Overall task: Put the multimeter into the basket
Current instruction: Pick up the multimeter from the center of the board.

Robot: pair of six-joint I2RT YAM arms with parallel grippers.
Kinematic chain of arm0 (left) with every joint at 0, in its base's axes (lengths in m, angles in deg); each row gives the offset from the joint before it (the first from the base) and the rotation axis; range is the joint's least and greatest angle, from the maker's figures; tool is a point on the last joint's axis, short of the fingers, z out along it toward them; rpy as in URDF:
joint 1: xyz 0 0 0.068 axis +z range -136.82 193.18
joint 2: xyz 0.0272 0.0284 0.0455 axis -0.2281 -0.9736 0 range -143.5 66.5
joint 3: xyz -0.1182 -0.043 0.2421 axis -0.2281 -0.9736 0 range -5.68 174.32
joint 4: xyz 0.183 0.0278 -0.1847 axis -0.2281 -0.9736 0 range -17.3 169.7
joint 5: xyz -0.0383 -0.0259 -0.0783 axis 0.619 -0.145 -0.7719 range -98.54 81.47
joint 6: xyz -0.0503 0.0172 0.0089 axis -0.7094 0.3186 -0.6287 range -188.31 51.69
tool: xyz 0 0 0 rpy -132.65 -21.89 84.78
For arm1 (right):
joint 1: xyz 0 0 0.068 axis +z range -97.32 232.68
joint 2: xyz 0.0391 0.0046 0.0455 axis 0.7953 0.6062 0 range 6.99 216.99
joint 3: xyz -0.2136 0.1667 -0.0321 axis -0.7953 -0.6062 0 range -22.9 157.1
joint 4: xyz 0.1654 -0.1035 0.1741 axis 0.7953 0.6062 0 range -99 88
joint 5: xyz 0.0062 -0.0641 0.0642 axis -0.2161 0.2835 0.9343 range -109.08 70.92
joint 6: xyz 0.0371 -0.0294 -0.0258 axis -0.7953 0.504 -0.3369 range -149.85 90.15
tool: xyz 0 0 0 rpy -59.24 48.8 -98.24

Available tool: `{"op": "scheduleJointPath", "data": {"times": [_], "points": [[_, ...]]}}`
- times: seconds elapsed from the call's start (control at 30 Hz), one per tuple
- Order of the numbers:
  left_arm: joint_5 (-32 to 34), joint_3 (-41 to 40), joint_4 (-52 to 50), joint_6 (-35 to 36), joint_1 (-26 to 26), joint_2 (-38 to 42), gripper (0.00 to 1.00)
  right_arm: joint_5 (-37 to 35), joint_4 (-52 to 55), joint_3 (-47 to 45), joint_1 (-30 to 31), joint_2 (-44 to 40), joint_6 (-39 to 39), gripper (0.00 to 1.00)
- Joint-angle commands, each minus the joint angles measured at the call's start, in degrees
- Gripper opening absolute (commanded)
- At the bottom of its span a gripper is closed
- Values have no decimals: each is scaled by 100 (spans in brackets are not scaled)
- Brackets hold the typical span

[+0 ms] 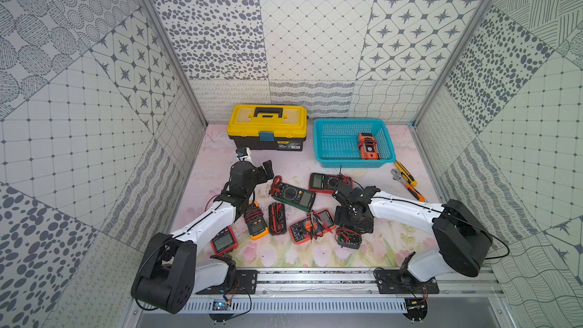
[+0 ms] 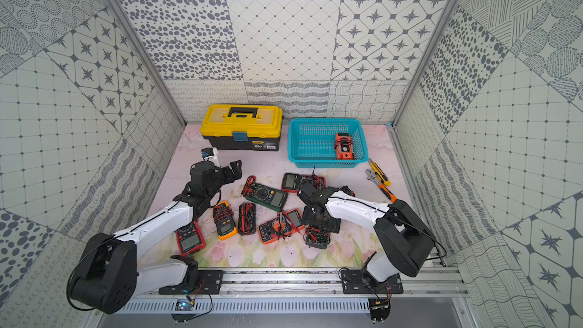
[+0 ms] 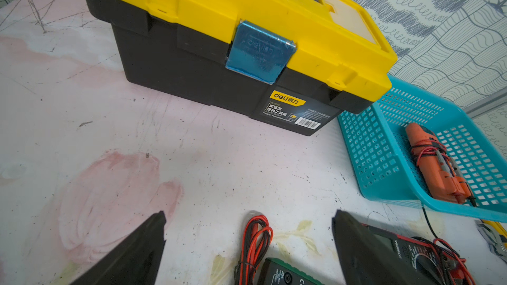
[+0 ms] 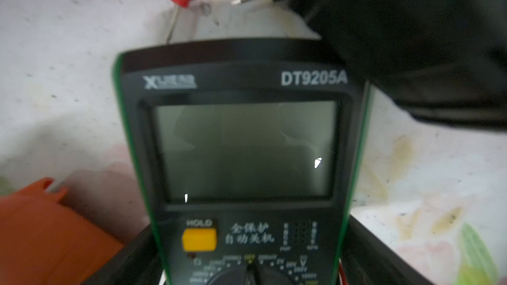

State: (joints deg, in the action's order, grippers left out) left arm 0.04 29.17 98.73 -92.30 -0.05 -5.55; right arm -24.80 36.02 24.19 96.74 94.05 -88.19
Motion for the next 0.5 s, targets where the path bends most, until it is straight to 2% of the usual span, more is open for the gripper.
{"op": "scheduleJointPath", "data": {"times": [0.0,0.07,0.17,0.27,0.47], "points": [[-77,47,56,-36,-3,-2,99,139,-401,-208,-139,149,-29,97],[-57,40,58,-44,-4,-2,99,178,-535,-237,-186,259,44,95],[-56,48,73,-40,-4,-13,99,153,-546,-175,-182,426,173,86],[-50,68,59,-36,1,-1,99,149,-534,-132,-183,463,346,64],[-48,74,66,-45,-1,-12,99,3,-180,87,-177,130,810,38]]}}
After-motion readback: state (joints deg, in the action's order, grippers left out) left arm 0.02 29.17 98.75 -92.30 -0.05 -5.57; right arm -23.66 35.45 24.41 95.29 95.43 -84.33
